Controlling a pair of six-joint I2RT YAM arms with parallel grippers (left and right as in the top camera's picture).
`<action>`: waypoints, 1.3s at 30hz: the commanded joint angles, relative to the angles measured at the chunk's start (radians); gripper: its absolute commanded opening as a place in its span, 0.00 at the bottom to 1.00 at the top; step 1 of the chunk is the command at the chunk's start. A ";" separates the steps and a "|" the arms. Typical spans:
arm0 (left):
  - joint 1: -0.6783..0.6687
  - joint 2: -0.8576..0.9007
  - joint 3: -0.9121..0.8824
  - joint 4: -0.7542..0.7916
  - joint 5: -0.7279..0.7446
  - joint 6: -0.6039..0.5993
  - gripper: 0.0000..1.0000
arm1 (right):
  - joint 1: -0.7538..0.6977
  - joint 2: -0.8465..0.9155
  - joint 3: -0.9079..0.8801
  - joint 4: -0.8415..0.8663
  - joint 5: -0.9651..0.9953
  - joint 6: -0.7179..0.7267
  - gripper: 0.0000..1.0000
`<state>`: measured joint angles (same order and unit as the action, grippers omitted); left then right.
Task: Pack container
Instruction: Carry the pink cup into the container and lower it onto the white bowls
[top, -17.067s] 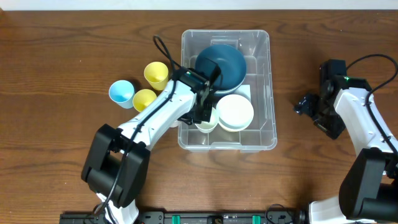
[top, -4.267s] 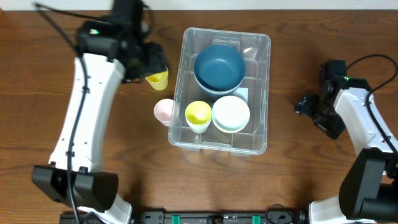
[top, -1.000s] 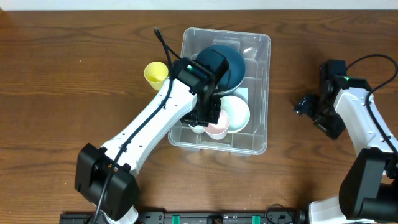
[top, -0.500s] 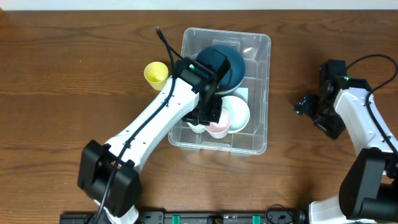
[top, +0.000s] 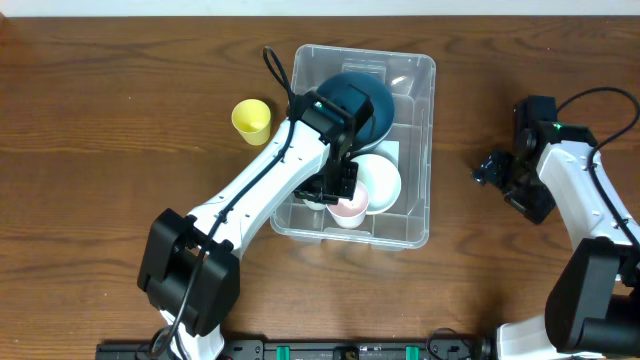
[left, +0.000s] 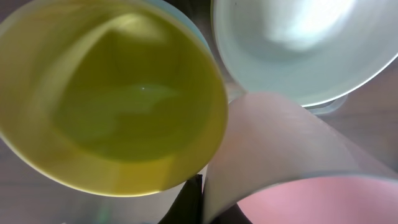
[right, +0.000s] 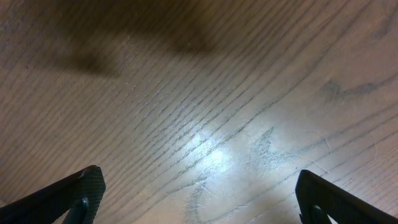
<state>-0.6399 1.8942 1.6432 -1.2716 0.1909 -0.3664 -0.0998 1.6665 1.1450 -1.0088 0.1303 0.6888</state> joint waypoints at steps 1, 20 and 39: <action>0.001 0.009 -0.003 0.020 -0.021 -0.005 0.06 | 0.002 0.002 0.002 0.000 0.008 0.013 0.99; 0.002 0.074 0.001 0.145 -0.028 0.014 0.06 | 0.002 0.002 0.002 0.000 0.008 0.014 0.99; 0.002 0.074 0.003 0.307 -0.028 0.032 0.06 | 0.002 0.002 0.002 0.003 0.008 0.013 0.99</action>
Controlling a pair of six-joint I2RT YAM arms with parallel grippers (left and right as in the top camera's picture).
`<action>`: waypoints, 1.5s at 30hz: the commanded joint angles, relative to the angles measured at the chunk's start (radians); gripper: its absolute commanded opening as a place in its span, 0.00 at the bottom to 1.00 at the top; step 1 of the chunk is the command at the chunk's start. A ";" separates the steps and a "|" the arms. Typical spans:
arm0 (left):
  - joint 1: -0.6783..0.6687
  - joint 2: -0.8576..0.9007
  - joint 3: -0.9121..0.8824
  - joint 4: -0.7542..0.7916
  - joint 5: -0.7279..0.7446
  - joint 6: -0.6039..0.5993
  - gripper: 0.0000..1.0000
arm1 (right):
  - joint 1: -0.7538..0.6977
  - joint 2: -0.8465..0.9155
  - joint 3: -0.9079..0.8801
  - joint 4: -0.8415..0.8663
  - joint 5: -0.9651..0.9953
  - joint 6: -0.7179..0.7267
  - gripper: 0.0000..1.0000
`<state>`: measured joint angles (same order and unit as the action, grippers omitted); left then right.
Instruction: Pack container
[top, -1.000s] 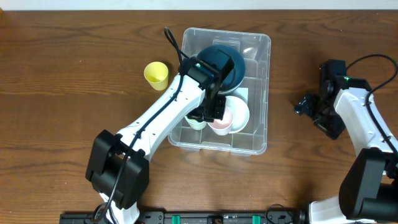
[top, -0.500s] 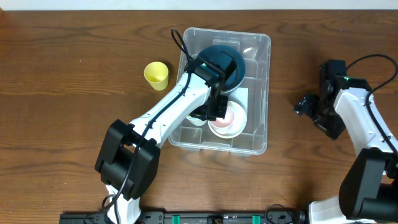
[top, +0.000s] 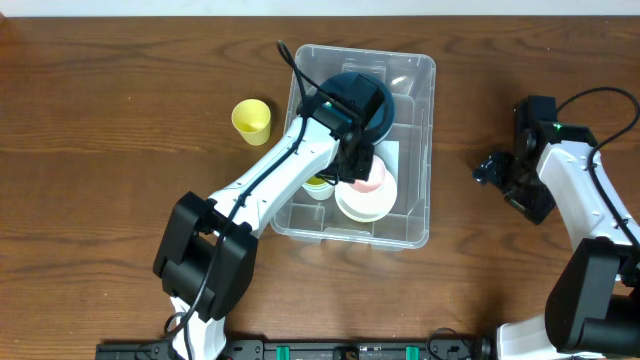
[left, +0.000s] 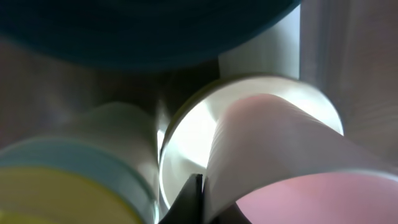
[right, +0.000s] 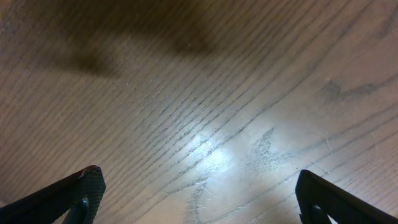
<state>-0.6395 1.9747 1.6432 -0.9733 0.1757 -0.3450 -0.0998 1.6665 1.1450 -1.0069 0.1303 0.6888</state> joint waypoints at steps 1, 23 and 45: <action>0.002 -0.007 0.003 0.018 -0.013 0.011 0.06 | 0.002 0.002 0.002 0.002 0.008 0.013 0.99; 0.002 -0.010 0.009 0.217 -0.008 0.010 0.06 | 0.000 0.002 0.002 0.002 0.008 0.013 0.99; 0.001 -0.464 0.084 -0.172 -0.065 -0.002 0.06 | 0.000 0.002 0.002 0.002 0.008 0.013 0.99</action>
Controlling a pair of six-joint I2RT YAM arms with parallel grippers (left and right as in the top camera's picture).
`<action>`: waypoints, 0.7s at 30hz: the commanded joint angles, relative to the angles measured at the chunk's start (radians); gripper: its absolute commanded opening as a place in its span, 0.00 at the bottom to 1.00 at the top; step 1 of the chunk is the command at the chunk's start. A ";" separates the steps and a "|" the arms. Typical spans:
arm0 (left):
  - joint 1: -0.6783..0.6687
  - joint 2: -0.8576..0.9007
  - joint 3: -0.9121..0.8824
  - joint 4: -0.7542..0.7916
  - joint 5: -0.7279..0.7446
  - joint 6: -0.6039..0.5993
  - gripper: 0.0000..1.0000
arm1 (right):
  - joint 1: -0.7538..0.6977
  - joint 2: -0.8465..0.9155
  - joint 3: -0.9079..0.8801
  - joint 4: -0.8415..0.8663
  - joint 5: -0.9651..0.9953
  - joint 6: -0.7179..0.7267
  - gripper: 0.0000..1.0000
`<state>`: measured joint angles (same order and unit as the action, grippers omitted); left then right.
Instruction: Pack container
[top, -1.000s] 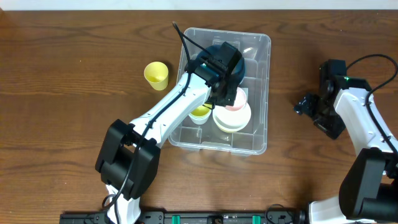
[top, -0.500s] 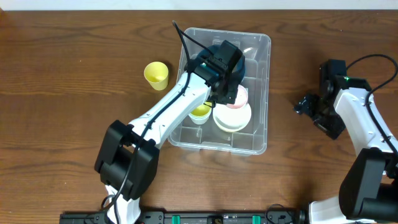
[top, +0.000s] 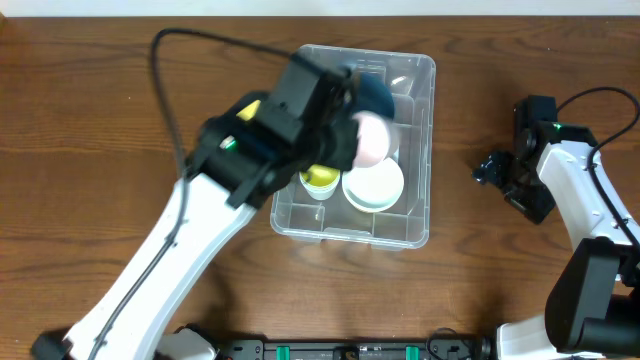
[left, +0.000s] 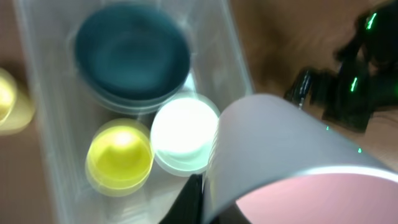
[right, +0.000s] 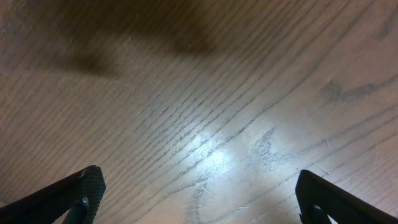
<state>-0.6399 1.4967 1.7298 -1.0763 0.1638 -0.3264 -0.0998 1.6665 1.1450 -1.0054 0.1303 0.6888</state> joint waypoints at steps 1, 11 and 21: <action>0.002 0.015 -0.005 -0.101 -0.060 -0.027 0.06 | 0.000 0.002 0.002 0.000 0.008 0.013 0.99; 0.001 0.135 -0.030 -0.148 -0.060 -0.027 0.06 | 0.000 0.002 0.002 0.000 0.008 0.013 0.99; -0.029 0.328 -0.030 -0.154 -0.022 -0.027 0.06 | 0.000 0.002 0.002 0.000 0.008 0.013 0.99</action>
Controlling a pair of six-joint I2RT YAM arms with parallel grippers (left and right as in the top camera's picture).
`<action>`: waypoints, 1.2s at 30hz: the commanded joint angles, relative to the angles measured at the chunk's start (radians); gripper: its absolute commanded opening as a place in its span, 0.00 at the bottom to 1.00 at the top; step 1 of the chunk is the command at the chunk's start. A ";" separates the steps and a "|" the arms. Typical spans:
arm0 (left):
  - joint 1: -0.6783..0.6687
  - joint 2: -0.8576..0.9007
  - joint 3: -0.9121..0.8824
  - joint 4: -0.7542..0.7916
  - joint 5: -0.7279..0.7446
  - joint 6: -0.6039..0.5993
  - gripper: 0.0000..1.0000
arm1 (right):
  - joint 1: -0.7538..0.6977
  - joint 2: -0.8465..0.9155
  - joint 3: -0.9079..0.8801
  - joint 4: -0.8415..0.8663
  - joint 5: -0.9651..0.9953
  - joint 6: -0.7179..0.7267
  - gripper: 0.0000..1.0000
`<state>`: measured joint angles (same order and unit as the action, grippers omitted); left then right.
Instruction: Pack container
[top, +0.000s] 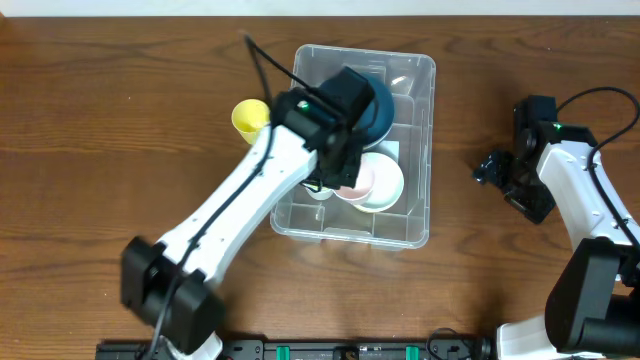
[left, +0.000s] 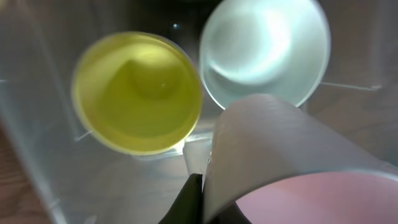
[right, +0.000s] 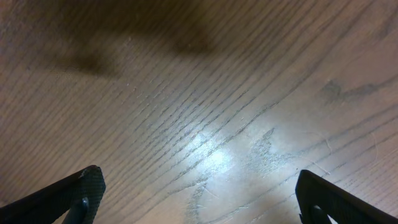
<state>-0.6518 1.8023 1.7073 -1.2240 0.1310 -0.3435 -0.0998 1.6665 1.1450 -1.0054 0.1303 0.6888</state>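
My left gripper (top: 345, 172) is down inside the clear plastic container (top: 424, 150), shut on the rim of a pink cup (left: 292, 168). Its dark fingertips (left: 194, 200) pinch the cup wall. Just ahead of the cup stand a yellow cup (left: 137, 93) and a white bowl (left: 264, 53), both in the container's front half. A dark teal bowl (top: 376, 100) fills the container's back half. Out on the bare table to the right, my right gripper (right: 199, 199) is open with nothing between its fingers.
A second yellow cup (top: 250, 118) stands on the wooden table (top: 120, 150) just left of the container. The right arm (top: 570, 190) rests at the table's right side, away from the container.
My left gripper, raised high above the container with the pink cup, is now low inside it, close over the yellow cup and white bowl. The right arm has not moved.
My left gripper held the pink cup low at the container's front, beside the yellow cup and white bowl. Then the cup was over the white bowl, near the teal bowl. Then it was high above the container, and now it is low inside again.
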 joint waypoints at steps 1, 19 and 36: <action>-0.021 0.029 -0.007 -0.007 0.011 -0.010 0.06 | 0.000 0.002 0.002 0.000 0.008 0.013 0.99; -0.027 0.078 -0.020 -0.047 0.006 -0.063 0.06 | 0.000 0.002 0.002 0.000 0.008 0.013 0.99; -0.027 0.080 -0.042 -0.089 0.006 -0.134 0.06 | 0.000 0.002 0.002 0.000 0.008 0.013 0.99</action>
<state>-0.6788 1.8755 1.6859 -1.3163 0.1318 -0.4591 -0.0998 1.6665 1.1450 -1.0050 0.1303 0.6888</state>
